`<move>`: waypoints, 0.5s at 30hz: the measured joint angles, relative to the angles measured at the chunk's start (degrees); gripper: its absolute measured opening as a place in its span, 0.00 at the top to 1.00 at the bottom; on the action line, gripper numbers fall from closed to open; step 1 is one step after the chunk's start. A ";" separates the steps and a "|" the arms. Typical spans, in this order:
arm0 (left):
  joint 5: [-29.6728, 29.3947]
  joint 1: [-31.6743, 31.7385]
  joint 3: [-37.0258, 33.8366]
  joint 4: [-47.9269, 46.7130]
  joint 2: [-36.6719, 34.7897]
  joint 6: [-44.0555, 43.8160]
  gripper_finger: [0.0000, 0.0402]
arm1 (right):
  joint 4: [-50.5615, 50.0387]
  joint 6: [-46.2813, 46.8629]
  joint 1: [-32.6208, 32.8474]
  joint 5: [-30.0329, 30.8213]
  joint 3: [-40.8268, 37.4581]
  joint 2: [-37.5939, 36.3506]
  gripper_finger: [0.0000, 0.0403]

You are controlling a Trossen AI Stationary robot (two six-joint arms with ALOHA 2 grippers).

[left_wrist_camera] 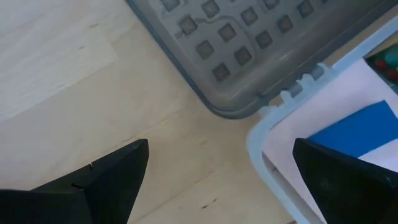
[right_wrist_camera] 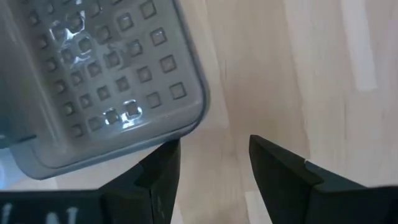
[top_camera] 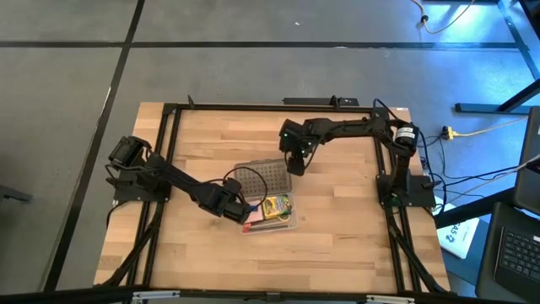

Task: Pack school essentials
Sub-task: Close the black supply box

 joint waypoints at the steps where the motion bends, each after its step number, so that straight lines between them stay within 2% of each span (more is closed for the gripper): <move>1: 0.00 0.00 0.00 -0.01 0.00 0.00 0.02 | 0.14 0.00 -0.02 0.02 0.00 0.00 0.52; 15: 1.12 0.00 0.02 -0.15 0.48 -1.07 0.02 | -0.04 0.71 -0.11 0.13 0.00 0.00 0.52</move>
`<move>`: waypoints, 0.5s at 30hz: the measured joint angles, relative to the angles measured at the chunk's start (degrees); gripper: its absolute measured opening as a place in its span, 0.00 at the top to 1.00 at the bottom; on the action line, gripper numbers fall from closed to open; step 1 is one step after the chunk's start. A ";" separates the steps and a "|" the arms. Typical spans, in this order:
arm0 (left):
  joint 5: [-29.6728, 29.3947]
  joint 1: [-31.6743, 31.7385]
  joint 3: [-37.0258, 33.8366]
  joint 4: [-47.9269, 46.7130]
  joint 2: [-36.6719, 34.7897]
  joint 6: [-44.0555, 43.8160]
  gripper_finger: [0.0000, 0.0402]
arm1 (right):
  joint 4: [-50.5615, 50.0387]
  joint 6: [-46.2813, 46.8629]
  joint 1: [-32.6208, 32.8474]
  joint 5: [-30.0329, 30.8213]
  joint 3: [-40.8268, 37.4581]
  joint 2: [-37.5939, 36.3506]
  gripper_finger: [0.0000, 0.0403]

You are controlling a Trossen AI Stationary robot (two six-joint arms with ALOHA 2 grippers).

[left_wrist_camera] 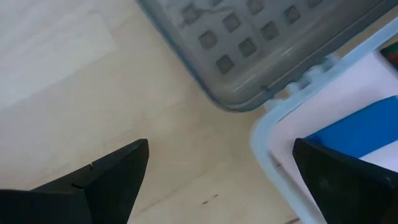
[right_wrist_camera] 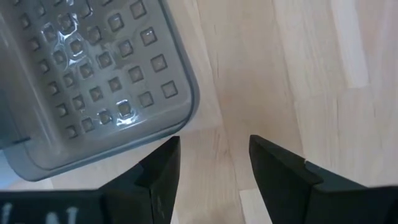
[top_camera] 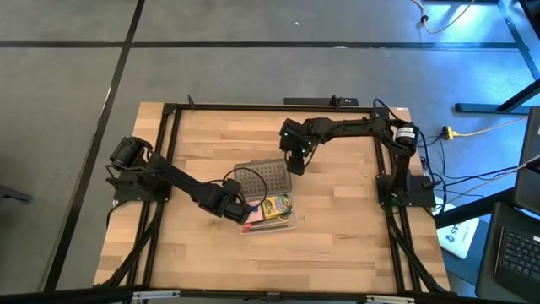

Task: Pack school essentials
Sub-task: Close the black supply box

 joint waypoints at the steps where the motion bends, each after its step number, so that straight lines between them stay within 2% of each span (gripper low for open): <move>1: 0.35 0.00 0.00 -0.15 0.12 -0.01 0.02 | 0.00 0.03 0.00 0.00 0.00 0.00 0.52; 15: 0.80 0.00 0.02 0.15 0.48 -0.07 0.02 | 3.01 1.21 0.00 0.55 0.02 0.00 0.52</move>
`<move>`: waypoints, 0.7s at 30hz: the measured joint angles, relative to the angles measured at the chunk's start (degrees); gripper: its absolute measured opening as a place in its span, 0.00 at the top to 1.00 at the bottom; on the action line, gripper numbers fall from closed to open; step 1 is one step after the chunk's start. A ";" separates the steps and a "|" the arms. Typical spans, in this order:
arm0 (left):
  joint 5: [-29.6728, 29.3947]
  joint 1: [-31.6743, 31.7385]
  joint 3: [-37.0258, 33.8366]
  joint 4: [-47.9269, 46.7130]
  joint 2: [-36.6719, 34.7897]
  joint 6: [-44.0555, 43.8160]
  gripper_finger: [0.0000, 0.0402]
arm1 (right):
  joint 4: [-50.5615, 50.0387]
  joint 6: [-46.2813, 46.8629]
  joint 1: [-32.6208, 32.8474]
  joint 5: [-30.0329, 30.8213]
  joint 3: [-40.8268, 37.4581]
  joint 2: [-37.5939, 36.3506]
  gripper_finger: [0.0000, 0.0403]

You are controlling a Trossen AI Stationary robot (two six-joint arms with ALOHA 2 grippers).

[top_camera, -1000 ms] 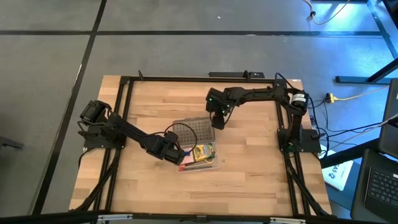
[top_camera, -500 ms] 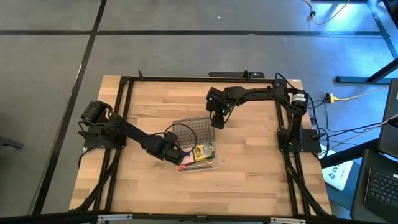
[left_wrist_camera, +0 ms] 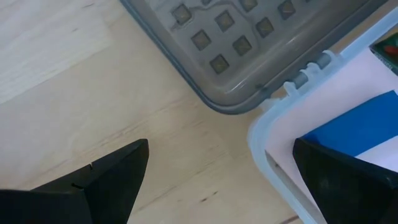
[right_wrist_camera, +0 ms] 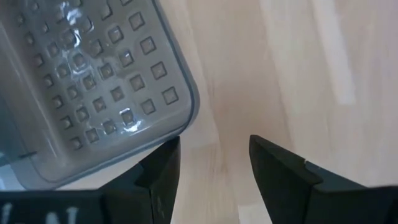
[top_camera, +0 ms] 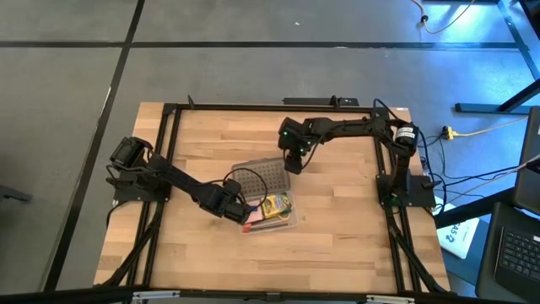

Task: Pack school essentials
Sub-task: Close the black supply box

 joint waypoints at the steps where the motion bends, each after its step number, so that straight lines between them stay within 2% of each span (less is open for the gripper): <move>1: 0.06 0.00 0.00 -0.04 0.00 0.01 0.02 | 0.53 0.00 0.00 0.00 0.00 0.00 0.52; 7: 0.07 0.00 0.00 -0.13 0.00 0.02 0.02 | 1.79 -1.66 0.00 -0.01 0.00 0.00 0.52; 17: 0.07 -0.01 0.00 -0.20 0.00 0.03 0.02 | 1.68 1.58 0.00 0.00 0.02 -0.78 0.52; 21: 0.04 0.00 0.00 -0.20 0.00 0.04 0.02 | 1.99 1.35 0.02 2.72 0.09 0.60 0.52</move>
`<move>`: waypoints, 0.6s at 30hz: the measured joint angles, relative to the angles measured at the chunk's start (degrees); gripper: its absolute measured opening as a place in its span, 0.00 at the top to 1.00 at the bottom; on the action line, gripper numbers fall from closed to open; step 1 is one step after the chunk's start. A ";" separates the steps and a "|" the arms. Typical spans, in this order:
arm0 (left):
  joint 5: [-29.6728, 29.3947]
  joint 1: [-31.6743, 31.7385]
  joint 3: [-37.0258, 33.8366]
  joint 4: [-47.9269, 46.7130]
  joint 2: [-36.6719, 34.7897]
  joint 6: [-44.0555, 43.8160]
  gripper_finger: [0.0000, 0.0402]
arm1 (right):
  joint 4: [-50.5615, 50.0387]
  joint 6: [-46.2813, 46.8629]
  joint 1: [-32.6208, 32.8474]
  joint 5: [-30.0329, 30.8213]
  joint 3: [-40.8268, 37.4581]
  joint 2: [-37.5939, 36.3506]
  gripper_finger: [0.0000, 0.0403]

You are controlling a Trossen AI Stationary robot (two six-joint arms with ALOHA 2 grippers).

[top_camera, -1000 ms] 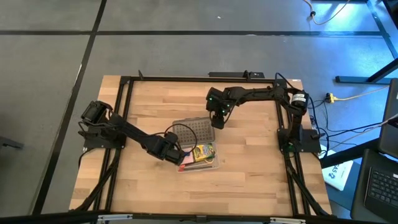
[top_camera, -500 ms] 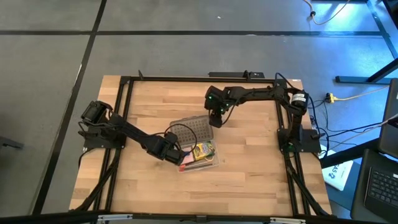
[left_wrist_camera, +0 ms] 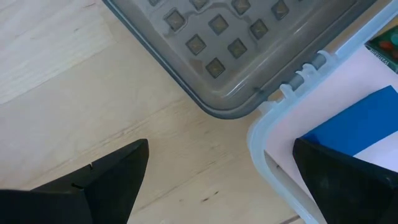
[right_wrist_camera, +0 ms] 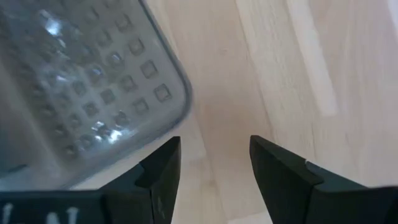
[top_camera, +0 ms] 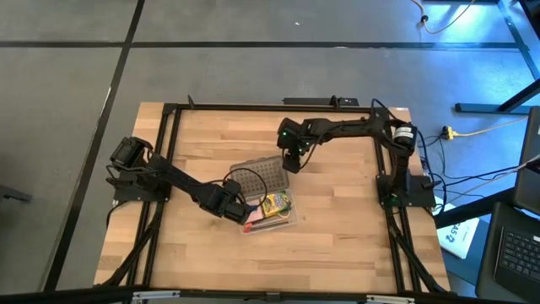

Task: Pack school essentials
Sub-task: Close the black supply box

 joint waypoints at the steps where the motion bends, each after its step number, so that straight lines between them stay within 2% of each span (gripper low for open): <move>1: 0.00 -0.02 0.00 0.00 0.00 0.00 0.02 | -0.02 -0.09 0.00 0.12 0.00 0.38 0.52; 11: 0.02 -0.02 0.00 -0.02 0.00 0.02 0.02 | 4.15 -2.15 0.00 -0.49 0.00 3.56 0.52; 18: 0.13 -0.04 0.00 -0.07 0.00 0.02 0.02 | 6.86 -3.47 -0.39 -5.95 0.00 3.57 0.52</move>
